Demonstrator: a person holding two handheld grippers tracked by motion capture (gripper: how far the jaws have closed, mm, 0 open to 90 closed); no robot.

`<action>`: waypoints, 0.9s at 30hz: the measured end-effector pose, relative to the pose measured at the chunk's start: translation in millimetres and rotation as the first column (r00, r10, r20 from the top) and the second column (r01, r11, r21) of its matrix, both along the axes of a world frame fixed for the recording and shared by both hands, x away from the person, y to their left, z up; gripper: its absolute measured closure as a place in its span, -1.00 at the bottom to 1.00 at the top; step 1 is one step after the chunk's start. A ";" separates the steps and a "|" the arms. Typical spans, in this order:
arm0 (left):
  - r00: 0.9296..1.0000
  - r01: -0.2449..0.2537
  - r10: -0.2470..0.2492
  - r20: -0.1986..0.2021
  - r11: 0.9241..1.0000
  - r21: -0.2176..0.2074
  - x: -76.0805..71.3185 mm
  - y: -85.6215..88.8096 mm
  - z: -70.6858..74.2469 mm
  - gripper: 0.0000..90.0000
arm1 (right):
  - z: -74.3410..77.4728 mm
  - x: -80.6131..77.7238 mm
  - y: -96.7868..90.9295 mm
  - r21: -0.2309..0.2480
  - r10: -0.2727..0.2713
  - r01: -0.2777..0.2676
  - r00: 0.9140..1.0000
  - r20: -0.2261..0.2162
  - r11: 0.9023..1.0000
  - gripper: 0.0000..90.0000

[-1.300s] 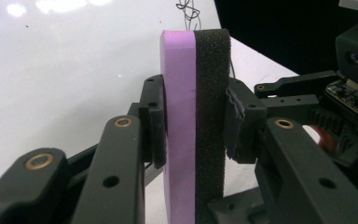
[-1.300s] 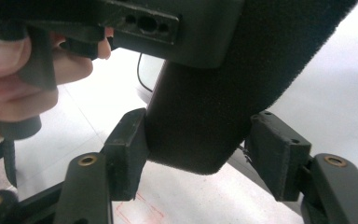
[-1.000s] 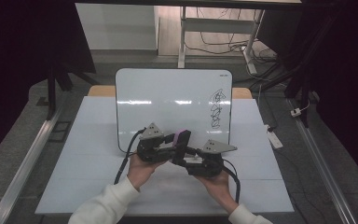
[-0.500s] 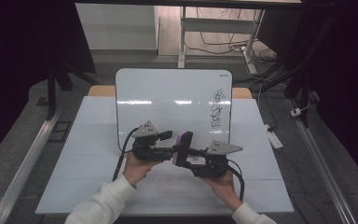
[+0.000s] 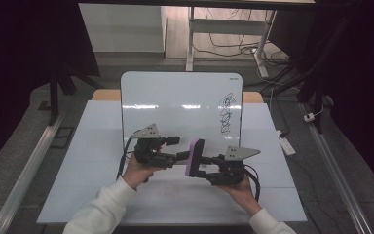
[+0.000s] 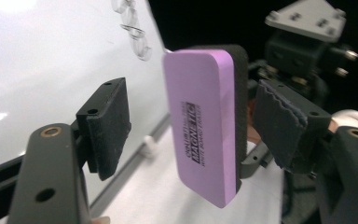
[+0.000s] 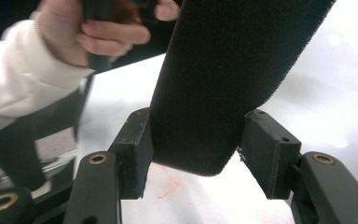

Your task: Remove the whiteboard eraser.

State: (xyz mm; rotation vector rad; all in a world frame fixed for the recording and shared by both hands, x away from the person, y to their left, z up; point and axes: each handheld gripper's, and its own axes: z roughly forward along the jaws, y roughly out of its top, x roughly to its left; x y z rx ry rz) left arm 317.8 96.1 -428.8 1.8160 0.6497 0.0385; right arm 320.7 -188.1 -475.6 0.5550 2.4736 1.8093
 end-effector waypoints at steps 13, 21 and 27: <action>0.984 0.165 -0.167 -0.057 0.986 -0.033 7.5 -12.5 -9.9 -0.11 | -1.8 3.0 -0.3 0.025 0.159 -0.159 0.987 -0.012 0.987 0.00; 0.985 0.167 -0.168 -0.033 0.986 -0.020 4.4 -14.6 -9.4 0.12 | -2.8 5.8 -2.0 0.017 0.162 -0.161 0.987 -0.020 0.987 0.00; 0.981 0.181 -0.183 -0.069 0.983 -0.037 8.5 -13.1 -11.2 -0.21 | -1.1 5.1 -2.6 0.013 0.197 -0.197 0.980 -0.018 0.980 0.01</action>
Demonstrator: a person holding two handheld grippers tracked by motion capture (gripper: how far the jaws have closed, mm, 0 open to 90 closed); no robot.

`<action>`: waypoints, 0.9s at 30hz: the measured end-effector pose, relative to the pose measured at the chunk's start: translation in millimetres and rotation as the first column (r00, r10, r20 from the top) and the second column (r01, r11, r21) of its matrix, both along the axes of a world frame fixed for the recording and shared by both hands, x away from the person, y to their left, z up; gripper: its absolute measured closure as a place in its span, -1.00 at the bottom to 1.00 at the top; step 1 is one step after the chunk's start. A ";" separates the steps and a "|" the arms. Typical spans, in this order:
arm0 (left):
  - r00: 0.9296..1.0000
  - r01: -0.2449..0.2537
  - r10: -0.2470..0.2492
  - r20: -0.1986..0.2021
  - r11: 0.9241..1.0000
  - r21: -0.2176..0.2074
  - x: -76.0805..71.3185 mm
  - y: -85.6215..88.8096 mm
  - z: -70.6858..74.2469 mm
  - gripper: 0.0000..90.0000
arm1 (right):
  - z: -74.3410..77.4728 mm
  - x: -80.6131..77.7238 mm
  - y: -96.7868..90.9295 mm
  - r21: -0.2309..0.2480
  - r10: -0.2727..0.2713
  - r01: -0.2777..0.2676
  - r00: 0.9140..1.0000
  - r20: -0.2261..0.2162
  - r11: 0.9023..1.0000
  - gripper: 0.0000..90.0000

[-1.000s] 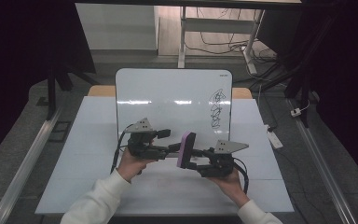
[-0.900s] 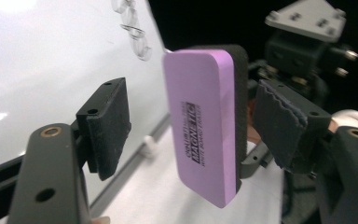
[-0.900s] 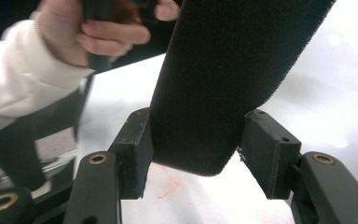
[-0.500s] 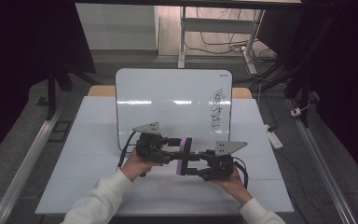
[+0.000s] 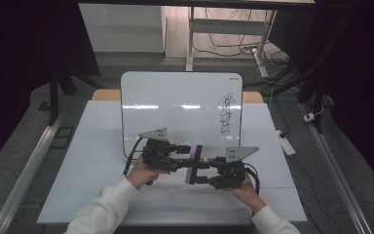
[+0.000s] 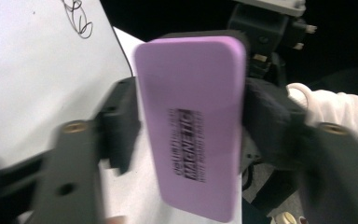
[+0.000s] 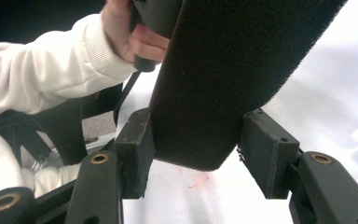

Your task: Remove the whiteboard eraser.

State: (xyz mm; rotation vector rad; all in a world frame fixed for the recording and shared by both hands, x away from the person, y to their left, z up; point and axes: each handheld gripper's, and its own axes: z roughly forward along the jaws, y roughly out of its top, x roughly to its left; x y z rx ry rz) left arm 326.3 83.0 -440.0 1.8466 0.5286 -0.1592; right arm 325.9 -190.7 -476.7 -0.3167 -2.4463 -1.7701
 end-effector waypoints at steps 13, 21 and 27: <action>0.999 0.045 -0.045 -0.004 0.999 0.004 -0.7 -3.5 -2.1 -0.13 | 0.0 -1.8 5.0 -0.024 0.043 -0.043 0.999 0.005 0.999 0.02; 1.000 -0.024 0.024 0.017 0.999 0.020 -1.6 0.3 0.4 -0.11 | -0.7 -2.2 6.2 -0.032 -0.016 0.016 1.000 0.002 0.999 -0.05; 0.994 -0.103 0.102 0.036 0.994 0.033 -1.5 5.2 2.2 -0.10 | 2.7 -4.4 2.7 -0.012 -0.114 0.115 0.993 0.027 0.993 -0.09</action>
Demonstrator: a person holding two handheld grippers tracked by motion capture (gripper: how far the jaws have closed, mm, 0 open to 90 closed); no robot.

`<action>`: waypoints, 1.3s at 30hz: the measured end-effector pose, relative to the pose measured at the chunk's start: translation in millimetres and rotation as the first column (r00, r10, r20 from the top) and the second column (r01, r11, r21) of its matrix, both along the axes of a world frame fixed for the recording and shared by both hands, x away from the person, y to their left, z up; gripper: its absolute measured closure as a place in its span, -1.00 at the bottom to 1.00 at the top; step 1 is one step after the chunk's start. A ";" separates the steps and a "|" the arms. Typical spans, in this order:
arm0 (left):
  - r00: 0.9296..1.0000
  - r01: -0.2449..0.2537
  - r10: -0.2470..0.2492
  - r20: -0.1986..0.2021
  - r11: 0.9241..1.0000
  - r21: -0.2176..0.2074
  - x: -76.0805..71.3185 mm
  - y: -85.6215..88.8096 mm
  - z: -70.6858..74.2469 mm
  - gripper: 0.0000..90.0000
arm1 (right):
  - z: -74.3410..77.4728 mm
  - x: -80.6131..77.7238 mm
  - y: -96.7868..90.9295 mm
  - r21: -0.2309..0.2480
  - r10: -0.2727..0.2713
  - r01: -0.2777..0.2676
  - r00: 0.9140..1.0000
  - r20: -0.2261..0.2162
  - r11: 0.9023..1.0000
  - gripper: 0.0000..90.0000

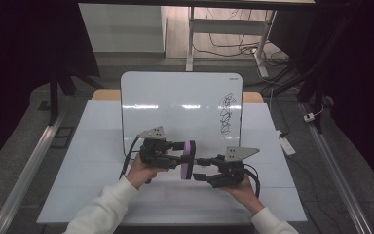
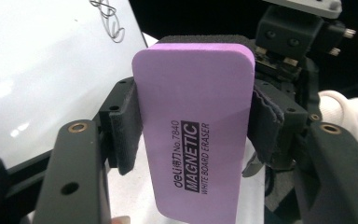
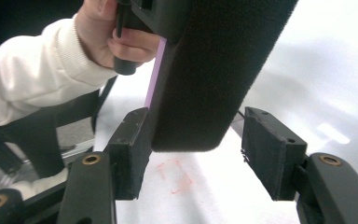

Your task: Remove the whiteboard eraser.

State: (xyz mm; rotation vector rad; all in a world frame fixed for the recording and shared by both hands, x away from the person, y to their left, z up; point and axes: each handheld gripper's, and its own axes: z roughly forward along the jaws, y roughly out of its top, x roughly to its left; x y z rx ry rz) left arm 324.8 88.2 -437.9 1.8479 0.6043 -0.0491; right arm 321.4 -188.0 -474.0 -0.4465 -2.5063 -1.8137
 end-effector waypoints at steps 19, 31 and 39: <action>0.983 -0.171 0.165 0.076 0.982 0.075 -7.1 4.7 8.2 -0.10 | 0.1 -5.6 -16.9 -0.015 -0.139 0.140 0.989 0.050 0.990 -0.12; 0.955 -0.254 0.228 0.189 0.958 0.130 -13.7 16.9 23.0 -0.10 | -12.8 -8.6 -81.3 -0.086 -0.406 0.413 0.909 0.089 0.907 -0.18; 0.950 -0.265 0.232 0.210 0.953 0.147 -7.3 7.8 25.7 -0.10 | -21.8 -13.8 -112.0 -0.109 -0.472 0.481 0.876 0.093 0.870 -0.18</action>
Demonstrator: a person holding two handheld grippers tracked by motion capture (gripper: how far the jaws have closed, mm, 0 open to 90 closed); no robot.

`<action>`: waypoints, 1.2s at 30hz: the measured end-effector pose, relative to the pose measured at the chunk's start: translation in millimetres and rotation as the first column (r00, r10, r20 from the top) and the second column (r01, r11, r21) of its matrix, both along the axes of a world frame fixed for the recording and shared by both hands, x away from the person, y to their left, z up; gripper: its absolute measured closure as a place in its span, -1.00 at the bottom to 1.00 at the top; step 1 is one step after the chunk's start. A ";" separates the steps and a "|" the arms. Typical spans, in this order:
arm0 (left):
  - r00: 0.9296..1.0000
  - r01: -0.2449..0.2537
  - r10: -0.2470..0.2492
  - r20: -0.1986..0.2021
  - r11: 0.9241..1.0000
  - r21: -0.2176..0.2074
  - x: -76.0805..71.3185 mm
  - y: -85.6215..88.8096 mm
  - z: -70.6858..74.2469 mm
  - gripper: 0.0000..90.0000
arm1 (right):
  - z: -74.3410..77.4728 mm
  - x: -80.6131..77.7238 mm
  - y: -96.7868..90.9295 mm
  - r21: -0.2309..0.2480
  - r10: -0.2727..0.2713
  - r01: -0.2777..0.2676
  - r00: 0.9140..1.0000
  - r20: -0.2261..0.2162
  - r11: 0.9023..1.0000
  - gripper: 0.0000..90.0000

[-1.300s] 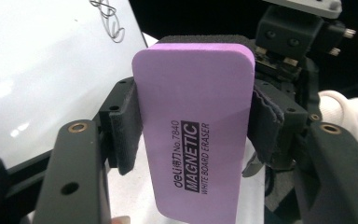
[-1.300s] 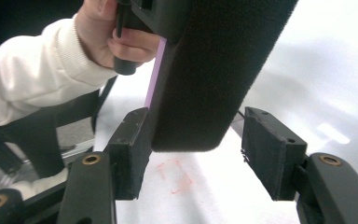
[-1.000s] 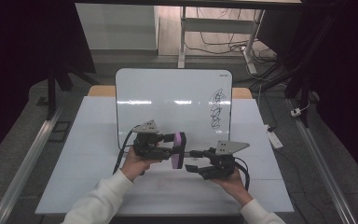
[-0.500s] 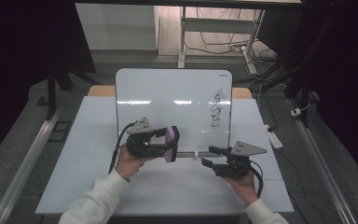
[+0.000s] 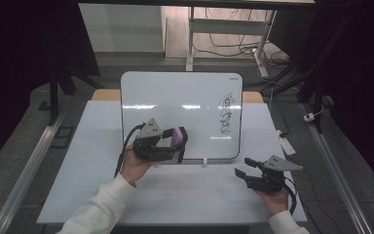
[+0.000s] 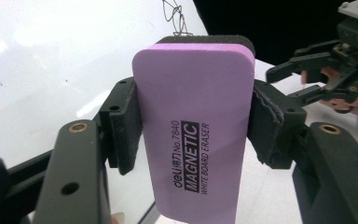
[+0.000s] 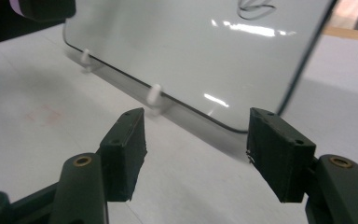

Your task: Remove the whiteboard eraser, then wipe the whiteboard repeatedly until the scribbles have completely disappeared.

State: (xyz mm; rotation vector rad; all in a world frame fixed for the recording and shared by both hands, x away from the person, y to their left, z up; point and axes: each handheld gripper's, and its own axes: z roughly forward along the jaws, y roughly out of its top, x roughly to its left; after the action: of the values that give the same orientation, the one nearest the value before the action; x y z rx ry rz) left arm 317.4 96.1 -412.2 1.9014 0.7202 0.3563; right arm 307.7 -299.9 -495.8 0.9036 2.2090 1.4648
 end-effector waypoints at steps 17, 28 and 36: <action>0.999 -0.032 0.031 0.032 0.999 0.030 26.1 -39.5 16.3 -0.10 | -3.4 1.3 5.5 -0.089 -0.012 0.013 1.000 0.012 0.996 -0.21; 0.991 -0.133 0.132 0.026 0.991 0.034 65.6 -80.8 33.3 -0.10 | -5.0 1.5 7.1 -0.094 -0.005 0.006 1.000 0.011 0.996 -0.21; 0.986 -0.162 0.159 0.041 0.983 0.086 88.9 -103.7 45.0 -0.10 | -4.8 1.2 7.1 -0.087 -0.005 0.006 1.000 0.010 0.996 -0.21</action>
State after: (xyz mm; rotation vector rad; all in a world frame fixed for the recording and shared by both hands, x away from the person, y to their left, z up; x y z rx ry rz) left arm 406.3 -7.7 -367.2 1.9209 0.8499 0.5288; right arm 308.8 -292.8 -500.7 0.8708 2.2425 1.3564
